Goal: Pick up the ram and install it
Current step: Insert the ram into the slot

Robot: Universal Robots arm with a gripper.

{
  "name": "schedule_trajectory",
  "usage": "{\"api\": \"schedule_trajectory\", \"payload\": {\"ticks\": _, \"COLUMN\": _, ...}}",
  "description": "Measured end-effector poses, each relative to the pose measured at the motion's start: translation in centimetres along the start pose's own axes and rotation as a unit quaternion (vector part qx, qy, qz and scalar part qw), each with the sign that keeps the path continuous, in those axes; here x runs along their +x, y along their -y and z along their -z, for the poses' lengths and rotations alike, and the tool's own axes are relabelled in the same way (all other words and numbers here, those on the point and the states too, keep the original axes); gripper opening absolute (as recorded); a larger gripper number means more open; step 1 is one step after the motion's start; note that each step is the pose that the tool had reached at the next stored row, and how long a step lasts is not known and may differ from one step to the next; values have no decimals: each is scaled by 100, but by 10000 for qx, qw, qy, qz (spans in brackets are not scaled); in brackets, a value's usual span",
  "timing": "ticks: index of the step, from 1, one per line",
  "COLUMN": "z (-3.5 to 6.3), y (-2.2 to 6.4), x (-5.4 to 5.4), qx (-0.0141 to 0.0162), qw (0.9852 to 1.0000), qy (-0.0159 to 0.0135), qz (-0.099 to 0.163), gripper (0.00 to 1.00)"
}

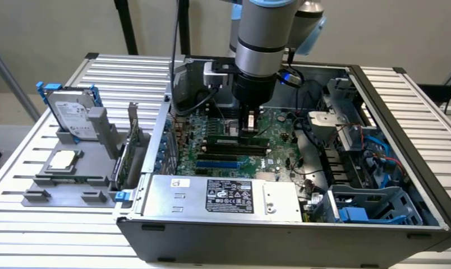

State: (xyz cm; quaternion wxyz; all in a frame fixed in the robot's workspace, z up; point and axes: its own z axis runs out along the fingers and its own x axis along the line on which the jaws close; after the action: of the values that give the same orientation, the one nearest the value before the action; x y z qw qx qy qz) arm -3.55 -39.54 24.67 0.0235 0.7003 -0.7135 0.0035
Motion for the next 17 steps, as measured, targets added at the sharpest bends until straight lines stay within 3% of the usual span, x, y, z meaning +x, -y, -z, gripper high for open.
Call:
{"api": "schedule_trajectory", "payload": {"ticks": 3, "z": -24, "y": 1, "x": -8, "qx": 1, "qw": 10000, "qy": -12, "qz": 0, "gripper": 14}}
{"api": "schedule_trajectory", "payload": {"ticks": 17, "z": -92, "y": 1, "x": -39, "qx": 1, "qw": 10000, "qy": -12, "qz": -1, "gripper": 14}}
